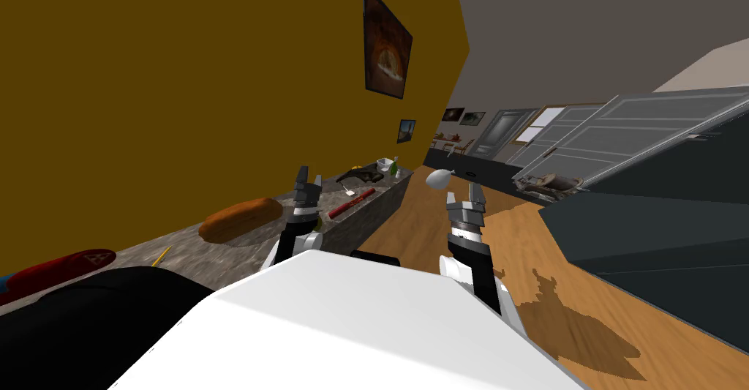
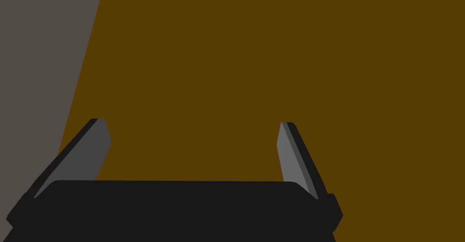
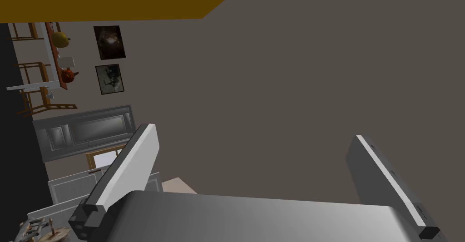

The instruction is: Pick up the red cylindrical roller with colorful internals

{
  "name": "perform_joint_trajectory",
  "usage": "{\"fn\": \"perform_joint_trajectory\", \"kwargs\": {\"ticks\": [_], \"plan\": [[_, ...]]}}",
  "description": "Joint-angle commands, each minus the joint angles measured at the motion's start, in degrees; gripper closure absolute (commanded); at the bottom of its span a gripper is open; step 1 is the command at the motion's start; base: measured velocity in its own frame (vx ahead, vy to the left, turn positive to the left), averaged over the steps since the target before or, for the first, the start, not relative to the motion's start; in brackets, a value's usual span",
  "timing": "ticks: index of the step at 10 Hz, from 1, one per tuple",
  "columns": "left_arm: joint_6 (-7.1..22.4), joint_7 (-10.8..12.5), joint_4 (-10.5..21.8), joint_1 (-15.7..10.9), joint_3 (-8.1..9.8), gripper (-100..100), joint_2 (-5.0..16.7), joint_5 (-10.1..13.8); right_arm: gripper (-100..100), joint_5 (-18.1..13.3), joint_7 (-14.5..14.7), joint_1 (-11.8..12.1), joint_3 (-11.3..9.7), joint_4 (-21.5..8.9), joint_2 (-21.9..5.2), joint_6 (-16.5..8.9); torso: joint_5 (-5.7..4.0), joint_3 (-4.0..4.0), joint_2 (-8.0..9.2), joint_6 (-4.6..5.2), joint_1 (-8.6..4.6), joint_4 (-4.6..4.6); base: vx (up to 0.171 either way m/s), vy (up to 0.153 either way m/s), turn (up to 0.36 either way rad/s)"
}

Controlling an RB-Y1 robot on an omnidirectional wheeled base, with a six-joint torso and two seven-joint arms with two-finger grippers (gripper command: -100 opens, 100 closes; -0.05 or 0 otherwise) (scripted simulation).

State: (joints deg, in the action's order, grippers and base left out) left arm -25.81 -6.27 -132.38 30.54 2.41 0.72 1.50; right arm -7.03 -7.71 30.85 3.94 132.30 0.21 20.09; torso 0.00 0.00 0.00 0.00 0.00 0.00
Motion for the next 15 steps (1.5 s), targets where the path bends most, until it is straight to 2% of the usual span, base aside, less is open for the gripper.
{"fn": "perform_joint_trajectory", "kwargs": {"ticks": [1,3,6,7,9,10,11,12,13,14,15], "plan": [[0.87,0.1,-0.19,0.28,0.46,-100,1.59,-0.01,0,0.0,0.0,0.0,0.0,0.0,0.0,0.0,0.0,0.0,0.0,0.0,0.0,0.0,-0.02,-0.058,0.019],[2.9,0.35,-0.55,0.87,1.5,-100,3.88,-0.01,0,0.0,0.0,0.0,-0.01,0.0,0.01,0.0,-0.07,0.06,0.1,0.0,-0.35,0.02,-0.04,-0.125,0.044],[7.42,1.01,-1.08,2.11,3.92,-100,6.97,0.1,0,0.0,0.0,0.0,-0.01,0.0,0.01,0.0,-0.13,0.05,0.08,0.0,-0.56,0.02,-0.014,-0.149,0.055],[7.85,1.01,-1.08,2.11,3.92,-100,6.97,0.1,0,0.0,0.0,0.0,-0.01,0.0,0.02,0.0,-0.13,0.0,0.0,0.0,-0.57,0.0,0.018,-0.096,0.022],[11.67,1.66,-1.38,2.98,6.0,-100,8.69,0.29,0,0.0,0.0,0.0,-0.01,0.0,0.01,0.0,-0.08,-0.05,-0.09,0.0,-0.34,-0.02,0.034,-0.105,0.04],[12.27,1.66,-1.38,2.98,6.0,-100,8.69,0.29,0,0.0,0.0,0.01,-0.01,0.0,0.01,0.0,-0.1,-0.09,-0.16,0.0,-0.46,-0.03,0.018,-0.093,0.034],[14.4,2.04,-1.5,3.39,7.16,-100,9.47,0.43,0,0.0,0.0,0.0,-0.01,0.0,0.01,0.0,-0.09,-0.07,-0.11,0.01,-0.36,-0.03,-0.007,-0.082,0.032],[14.8,2.04,-1.5,3.39,7.16,-100,9.47,0.43,0,0.0,0.0,0.0,-0.01,0.0,0.01,0.0,-0.08,-0.02,-0.03,0.0,-0.32,-0.01,0.0,-0.068,0.019],[16.9,2.47,-1.59,3.75,8.39,-100,10.21,0.62,0,0.0,0.0,0.0,-0.01,0.0,0.01,0.0,-0.07,-0.01,-0.02,0.01,-0.26,0.0,0.022,-0.093,0.026],[17.51,2.47,-1.59,3.75,8.39,-100,10.21,0.62,0,0.0,0.0,0.0,-0.01,0.0,0.01,0.0,-0.08,-0.04,-0.08,0.0,-0.33,-0.01,0.018,-0.076,0.026],[19.7,2.94,-1.62,4.08,9.67,-100,10.92,0.85,0,0.0,0.0,0.0,-0.01,0.0,0.01,0.0,-0.07,-0.05,-0.09,0.01,-0.28,-0.02,0.012,-0.081,0.032]]}}
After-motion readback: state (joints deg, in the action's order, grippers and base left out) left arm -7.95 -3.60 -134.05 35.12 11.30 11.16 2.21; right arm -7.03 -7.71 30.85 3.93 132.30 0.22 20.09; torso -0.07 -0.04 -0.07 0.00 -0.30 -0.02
